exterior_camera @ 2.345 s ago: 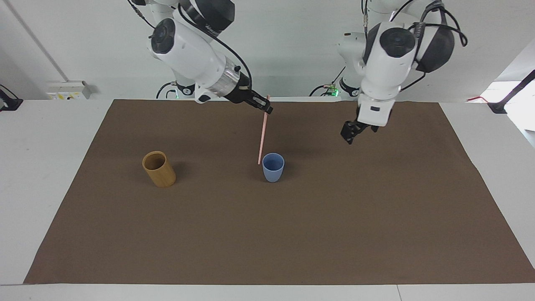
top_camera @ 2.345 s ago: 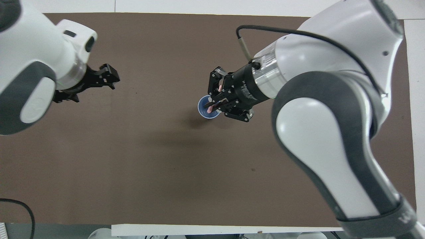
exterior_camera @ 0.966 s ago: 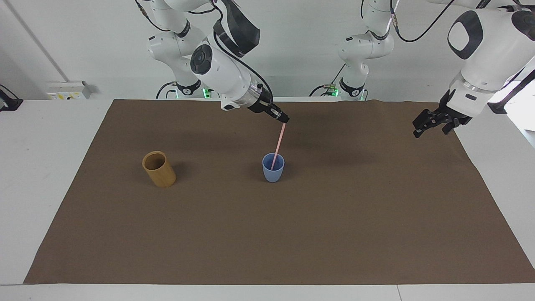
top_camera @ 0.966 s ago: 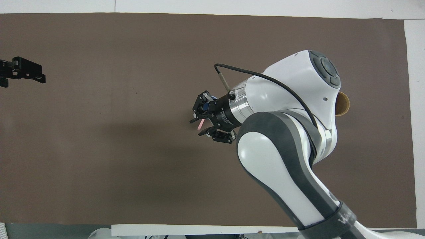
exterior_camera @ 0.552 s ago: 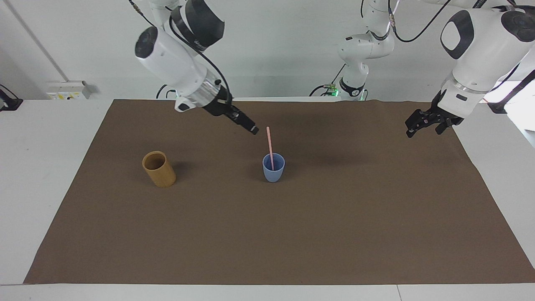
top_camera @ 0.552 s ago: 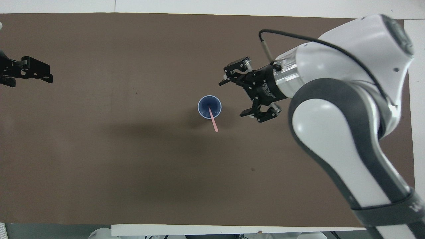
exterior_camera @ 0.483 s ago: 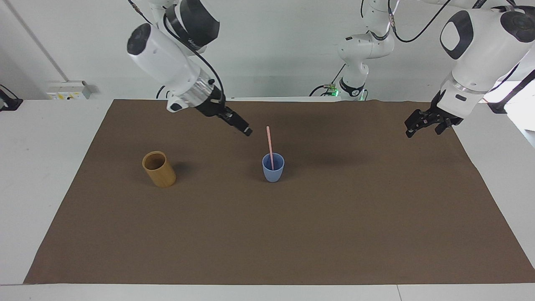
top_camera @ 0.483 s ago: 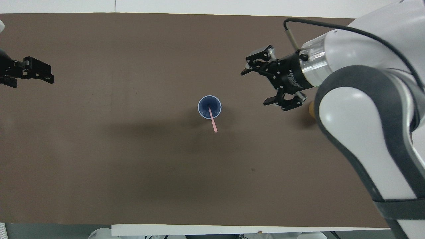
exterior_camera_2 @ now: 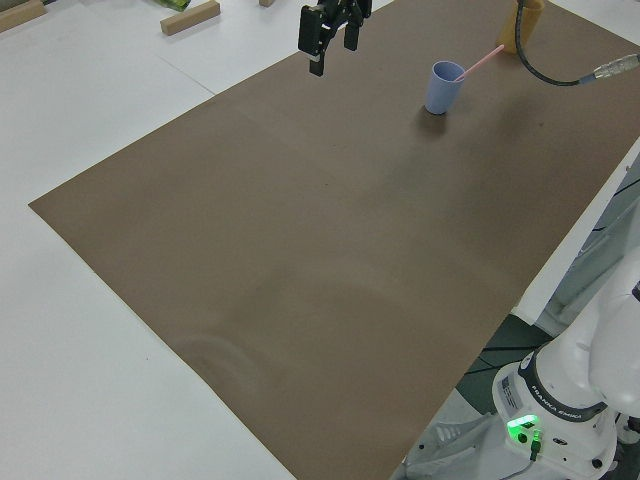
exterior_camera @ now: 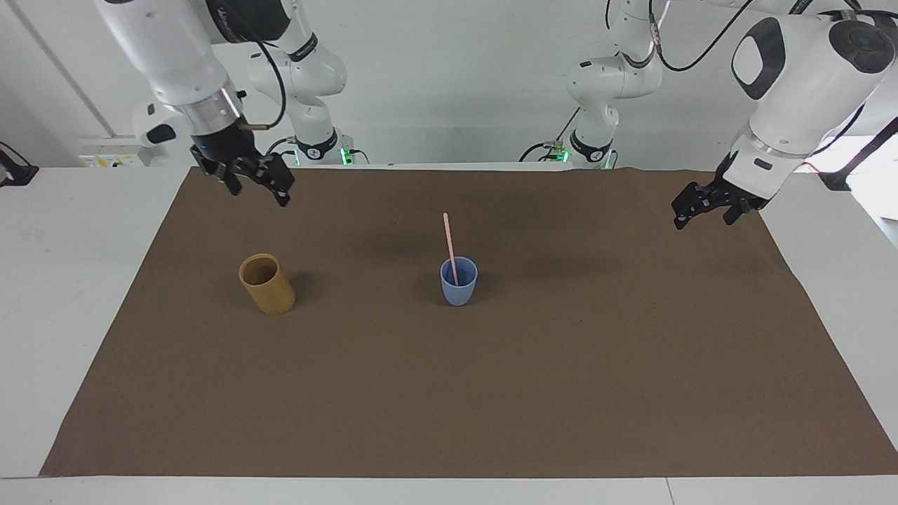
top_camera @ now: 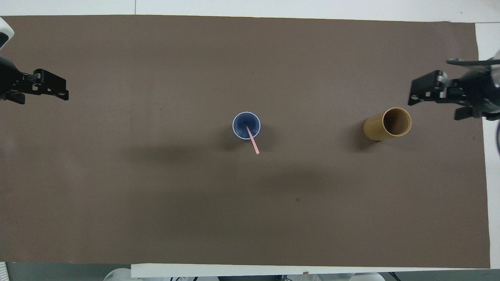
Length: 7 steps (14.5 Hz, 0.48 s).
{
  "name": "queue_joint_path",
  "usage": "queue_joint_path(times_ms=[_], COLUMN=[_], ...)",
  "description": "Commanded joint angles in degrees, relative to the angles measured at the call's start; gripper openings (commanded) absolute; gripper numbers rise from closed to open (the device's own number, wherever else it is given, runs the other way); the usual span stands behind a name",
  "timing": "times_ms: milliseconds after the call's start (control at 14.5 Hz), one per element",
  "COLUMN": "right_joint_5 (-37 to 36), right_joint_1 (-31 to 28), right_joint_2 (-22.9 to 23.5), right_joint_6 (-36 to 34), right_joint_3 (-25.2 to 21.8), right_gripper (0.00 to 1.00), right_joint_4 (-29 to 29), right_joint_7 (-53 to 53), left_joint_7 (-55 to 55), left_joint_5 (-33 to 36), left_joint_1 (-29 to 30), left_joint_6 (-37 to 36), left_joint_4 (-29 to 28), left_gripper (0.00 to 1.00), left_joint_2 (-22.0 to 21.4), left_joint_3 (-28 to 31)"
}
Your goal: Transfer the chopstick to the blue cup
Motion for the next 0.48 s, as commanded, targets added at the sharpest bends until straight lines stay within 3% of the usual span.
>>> queue_joint_path(times_ms=[0, 138, 276, 414], right_joint_5=[-5.08, -5.62, -6.41, -6.15], right_joint_1=[-1.99, -2.10, -0.52, 2.47], right_joint_2=[0.84, 1.28, 1.19, 1.28], right_joint_6=[-5.41, -5.87, -6.30, -6.39], right_joint_3=[0.16, -0.63, -2.29, -4.32], right_gripper=[1.00, 1.00, 1.00, 1.00], right_joint_4=[3.97, 4.32, 4.41, 4.15], right_joint_7=[-12.78, -19.15, -19.51, -19.51], left_joint_7=[-0.42, -0.07, 0.02, 0.72], left_joint_5=[0.49, 0.75, 1.37, 1.37], left_joint_1=[-1.07, -3.42, -8.33, -8.27], left_joint_6=[-1.71, -2.32, -2.41, -2.24], left_joint_4=[1.06, 0.88, 1.05, 0.88], left_gripper=[1.00, 1.00, 1.00, 1.00], left_joint_2=[-0.28, -0.37, -0.46, -0.37], left_joint_3=[0.63, 2.03, 7.29, 7.66])
